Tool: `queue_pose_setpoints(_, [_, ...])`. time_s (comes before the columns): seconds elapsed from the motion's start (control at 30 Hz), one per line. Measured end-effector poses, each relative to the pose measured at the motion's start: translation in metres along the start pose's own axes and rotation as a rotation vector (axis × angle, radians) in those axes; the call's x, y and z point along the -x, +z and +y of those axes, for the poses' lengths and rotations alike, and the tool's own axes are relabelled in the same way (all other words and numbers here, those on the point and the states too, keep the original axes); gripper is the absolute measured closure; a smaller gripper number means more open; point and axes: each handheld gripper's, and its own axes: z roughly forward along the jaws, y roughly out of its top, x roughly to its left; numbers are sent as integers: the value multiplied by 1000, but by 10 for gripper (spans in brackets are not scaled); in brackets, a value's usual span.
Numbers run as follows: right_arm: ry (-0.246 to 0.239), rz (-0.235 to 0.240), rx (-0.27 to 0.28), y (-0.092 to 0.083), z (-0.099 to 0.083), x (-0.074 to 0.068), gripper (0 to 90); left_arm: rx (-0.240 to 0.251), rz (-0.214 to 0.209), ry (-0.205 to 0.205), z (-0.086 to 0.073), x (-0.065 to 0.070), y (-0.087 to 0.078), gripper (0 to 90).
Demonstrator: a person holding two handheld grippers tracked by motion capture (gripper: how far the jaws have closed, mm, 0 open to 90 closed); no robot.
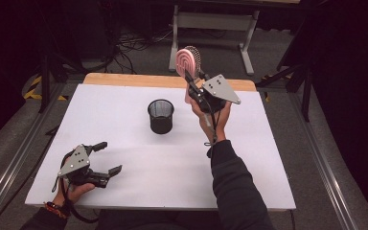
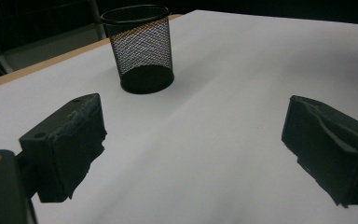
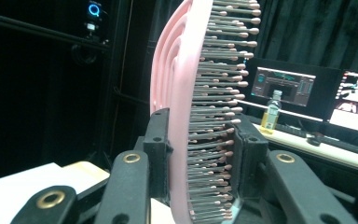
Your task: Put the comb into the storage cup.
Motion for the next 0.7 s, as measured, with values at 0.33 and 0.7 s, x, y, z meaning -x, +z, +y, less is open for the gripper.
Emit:
queue_pose_setpoints(0.33, [53,44,19,11,1,-14,647,8,2,5,-1,-1,-1,66])
queue_pose_setpoints(0.7, [110,74,9,22,-7,-23,647,24,-2,-2,-1,-2,-3,66])
